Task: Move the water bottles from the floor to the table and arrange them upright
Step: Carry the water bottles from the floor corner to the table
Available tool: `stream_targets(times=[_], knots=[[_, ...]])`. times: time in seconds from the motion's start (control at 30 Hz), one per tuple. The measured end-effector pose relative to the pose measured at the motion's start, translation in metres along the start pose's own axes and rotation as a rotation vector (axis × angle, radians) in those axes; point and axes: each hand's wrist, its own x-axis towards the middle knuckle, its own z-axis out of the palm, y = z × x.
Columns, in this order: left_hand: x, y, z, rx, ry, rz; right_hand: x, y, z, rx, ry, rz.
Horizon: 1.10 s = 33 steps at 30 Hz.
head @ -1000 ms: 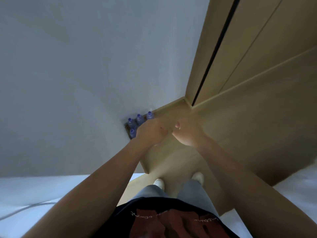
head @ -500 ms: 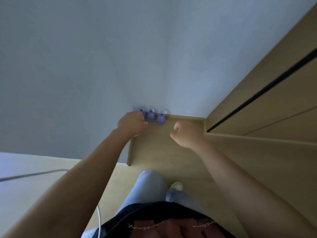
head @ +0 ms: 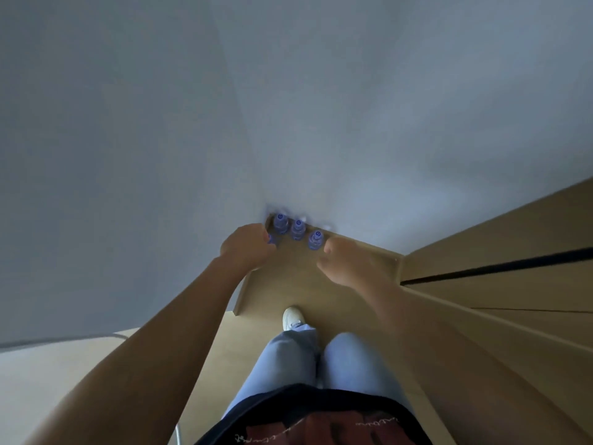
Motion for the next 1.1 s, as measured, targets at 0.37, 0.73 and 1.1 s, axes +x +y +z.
stream_targets(times=[0.37,0.73,1.1], knots=[[0.047,0.000,0.019,-0.088,-0.021,-0.133,0.084,0.007,0.006,-0.087,-0.078,-0.130],[0.121,-0.038,0.114,-0.202,-0.085,-0.304,0.197,0.057,0.066,-0.014,-0.109,-0.080],[0.255,-0.072,0.219,-0.125,-0.052,-0.213,0.332,0.112,0.165,-0.090,-0.052,-0.088]])
